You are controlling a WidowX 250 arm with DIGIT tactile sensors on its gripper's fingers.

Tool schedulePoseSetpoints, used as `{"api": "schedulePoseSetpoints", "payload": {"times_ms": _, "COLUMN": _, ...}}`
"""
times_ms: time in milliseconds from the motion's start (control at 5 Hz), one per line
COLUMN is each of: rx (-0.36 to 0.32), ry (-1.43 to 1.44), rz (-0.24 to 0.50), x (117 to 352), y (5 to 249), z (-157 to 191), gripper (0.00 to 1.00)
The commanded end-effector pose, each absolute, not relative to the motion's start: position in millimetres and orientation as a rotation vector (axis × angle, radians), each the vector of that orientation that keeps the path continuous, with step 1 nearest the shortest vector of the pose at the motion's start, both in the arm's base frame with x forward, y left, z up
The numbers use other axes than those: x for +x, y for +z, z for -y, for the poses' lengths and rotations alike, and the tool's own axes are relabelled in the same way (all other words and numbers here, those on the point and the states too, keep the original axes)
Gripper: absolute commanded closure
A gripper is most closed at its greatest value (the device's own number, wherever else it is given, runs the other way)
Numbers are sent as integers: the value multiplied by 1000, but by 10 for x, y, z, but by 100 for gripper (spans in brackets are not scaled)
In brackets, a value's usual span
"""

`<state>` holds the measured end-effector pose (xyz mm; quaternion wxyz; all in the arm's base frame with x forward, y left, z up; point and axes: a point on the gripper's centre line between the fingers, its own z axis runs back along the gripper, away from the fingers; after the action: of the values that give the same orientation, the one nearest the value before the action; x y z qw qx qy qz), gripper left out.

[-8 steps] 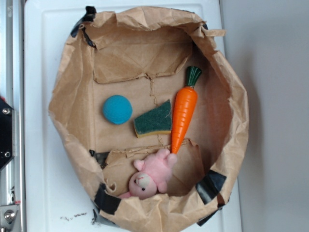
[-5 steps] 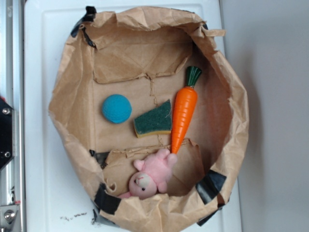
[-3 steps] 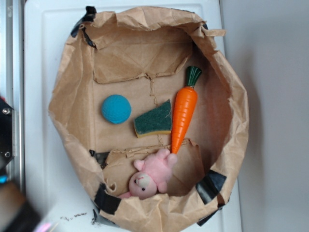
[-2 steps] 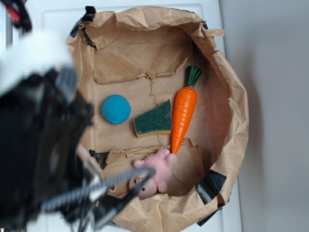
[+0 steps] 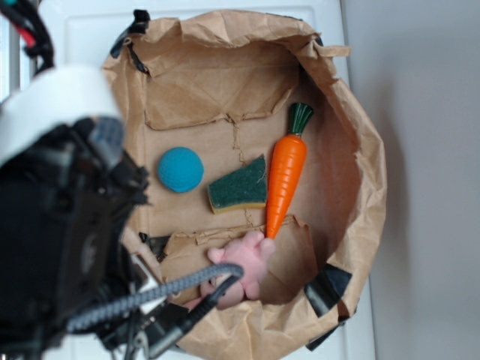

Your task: Grab the pink bunny.

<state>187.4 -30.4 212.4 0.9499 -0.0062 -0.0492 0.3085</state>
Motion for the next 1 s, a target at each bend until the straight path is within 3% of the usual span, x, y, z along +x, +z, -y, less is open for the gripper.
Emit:
{"api": "schedulePoseSetpoints", "payload": {"times_ms": 0, "rx": -32, "ry": 781, "rz": 153, "x": 2309, "y": 1744, "z": 274, "gripper": 0}}
{"api": "schedulePoseSetpoints", "payload": {"times_ms": 400, "rx": 35, "ry": 839, "rz": 182, "x": 2431, "y": 1290, "z": 139, "gripper": 0}}
{"api": "schedulePoseSetpoints", "payload": {"times_ms": 600, "rx": 34, "ry": 842, "rz": 203, "x": 2392, "y": 1127, "z": 168, "gripper": 0}}
{"api": "schedulePoseSetpoints", "payload": {"times_ms": 800, "rx": -10, "ry": 867, "rz": 158, "x": 2350, "y": 979, "z": 303, "gripper": 0}}
